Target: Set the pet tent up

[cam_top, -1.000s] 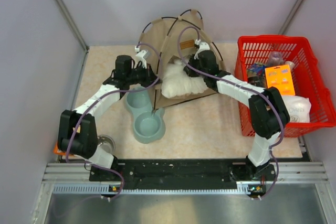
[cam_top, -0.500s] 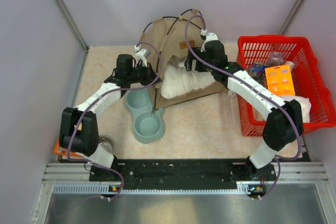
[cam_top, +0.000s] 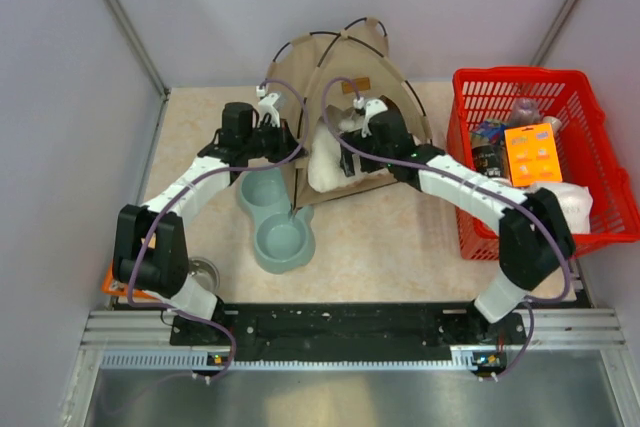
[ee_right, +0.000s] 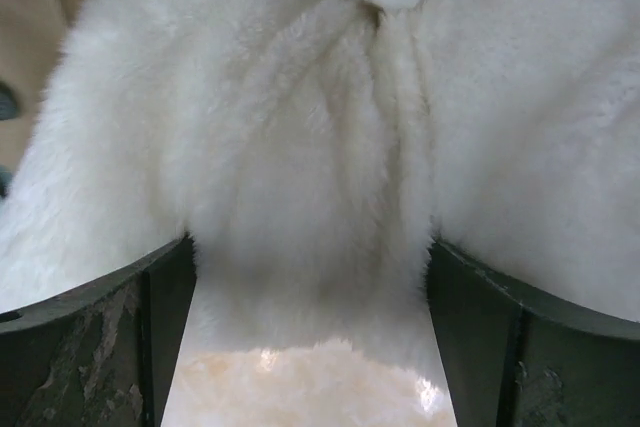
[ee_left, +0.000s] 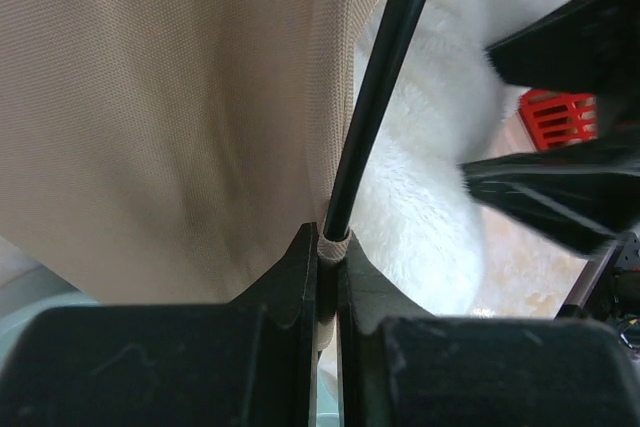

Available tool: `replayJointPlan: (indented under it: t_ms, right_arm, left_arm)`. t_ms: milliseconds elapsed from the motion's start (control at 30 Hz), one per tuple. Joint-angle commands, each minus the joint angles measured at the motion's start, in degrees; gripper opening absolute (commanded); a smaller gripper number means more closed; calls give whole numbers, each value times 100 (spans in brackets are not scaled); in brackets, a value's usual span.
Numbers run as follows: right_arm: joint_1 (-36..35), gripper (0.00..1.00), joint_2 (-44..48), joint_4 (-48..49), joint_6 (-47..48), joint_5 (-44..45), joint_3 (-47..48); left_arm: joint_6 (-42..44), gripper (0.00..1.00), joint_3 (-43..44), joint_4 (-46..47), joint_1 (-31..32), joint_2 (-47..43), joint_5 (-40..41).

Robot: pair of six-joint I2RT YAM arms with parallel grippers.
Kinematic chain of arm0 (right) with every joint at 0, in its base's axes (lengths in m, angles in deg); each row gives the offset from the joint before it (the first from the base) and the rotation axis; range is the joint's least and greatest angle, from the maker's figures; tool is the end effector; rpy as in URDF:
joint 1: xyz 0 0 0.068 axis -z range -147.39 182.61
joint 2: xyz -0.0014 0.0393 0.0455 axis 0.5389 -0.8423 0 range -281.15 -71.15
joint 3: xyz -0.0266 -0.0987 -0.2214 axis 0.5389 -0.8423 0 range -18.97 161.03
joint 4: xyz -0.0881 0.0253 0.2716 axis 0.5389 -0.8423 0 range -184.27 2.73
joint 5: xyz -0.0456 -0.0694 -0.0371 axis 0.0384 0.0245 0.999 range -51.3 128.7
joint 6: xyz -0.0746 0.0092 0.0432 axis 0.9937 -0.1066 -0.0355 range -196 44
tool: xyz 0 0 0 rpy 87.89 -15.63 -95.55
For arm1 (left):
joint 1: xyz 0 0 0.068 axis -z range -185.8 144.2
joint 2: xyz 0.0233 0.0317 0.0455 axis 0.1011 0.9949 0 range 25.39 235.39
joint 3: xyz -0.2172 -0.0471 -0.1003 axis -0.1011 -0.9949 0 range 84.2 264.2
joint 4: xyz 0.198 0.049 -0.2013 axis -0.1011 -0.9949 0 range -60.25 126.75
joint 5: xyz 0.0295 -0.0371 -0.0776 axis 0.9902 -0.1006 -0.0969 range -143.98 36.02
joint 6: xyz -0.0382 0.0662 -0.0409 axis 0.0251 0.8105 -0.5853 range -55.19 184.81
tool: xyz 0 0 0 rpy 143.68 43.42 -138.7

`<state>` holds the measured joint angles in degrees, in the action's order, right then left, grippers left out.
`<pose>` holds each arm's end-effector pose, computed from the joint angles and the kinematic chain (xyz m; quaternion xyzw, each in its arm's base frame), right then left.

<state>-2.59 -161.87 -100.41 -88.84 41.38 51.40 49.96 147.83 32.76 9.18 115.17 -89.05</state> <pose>0.3487 0.2416 0.2261 -0.1599 0.8660 0.1739 0.4407 0.3824 -0.1480 0.2129 0.1512 0.8262 -0.3748 0.3925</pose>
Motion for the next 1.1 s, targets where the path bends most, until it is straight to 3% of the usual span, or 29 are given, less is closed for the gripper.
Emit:
replayJointPlan:
  t_ms: [0, 33, 133, 200, 400, 567, 733, 933, 1000, 1067]
  right_arm:
    - [-13, 80, -788, 1076, 203, -83, -41]
    - [-13, 68, -929, 1269, 238, -74, 64]
    - [-13, 15, -1298, 1840, 186, 83, 275]
    - [-13, 0, -1387, 2253, -24, 294, 354]
    - [-31, 0, -1264, 3246, -789, 734, 469]
    - [-57, 0, -1711, 3679, -466, 770, 662]
    - [-48, 2, -1897, 3996, -350, 436, -31]
    - [-48, 23, -1651, 3829, -632, 321, -699]
    - [-48, 37, -1485, 3435, -632, 304, -691]
    - [-48, 52, -1257, 2961, -632, 321, -595]
  left_arm:
    - [-325, 0, 105, -392, 5, 110, -122]
    - [-325, 0, 105, -401, 5, 110, -175]
    - [-282, 0, 123, -462, 5, 110, -220]
    - [-229, 0, 158, -532, 5, 110, -255]
    - [-150, 0, 219, -638, 5, 40, -281]
    - [-202, 0, 281, -638, -4, 40, -325]
    - [-343, 0, 404, -612, -13, 75, -325]
    - [-580, 0, 439, -454, -48, 93, -439]
    - [-598, 2, 448, -445, -66, 75, -457]
    - [-598, 11, 448, -454, -83, 40, -422]
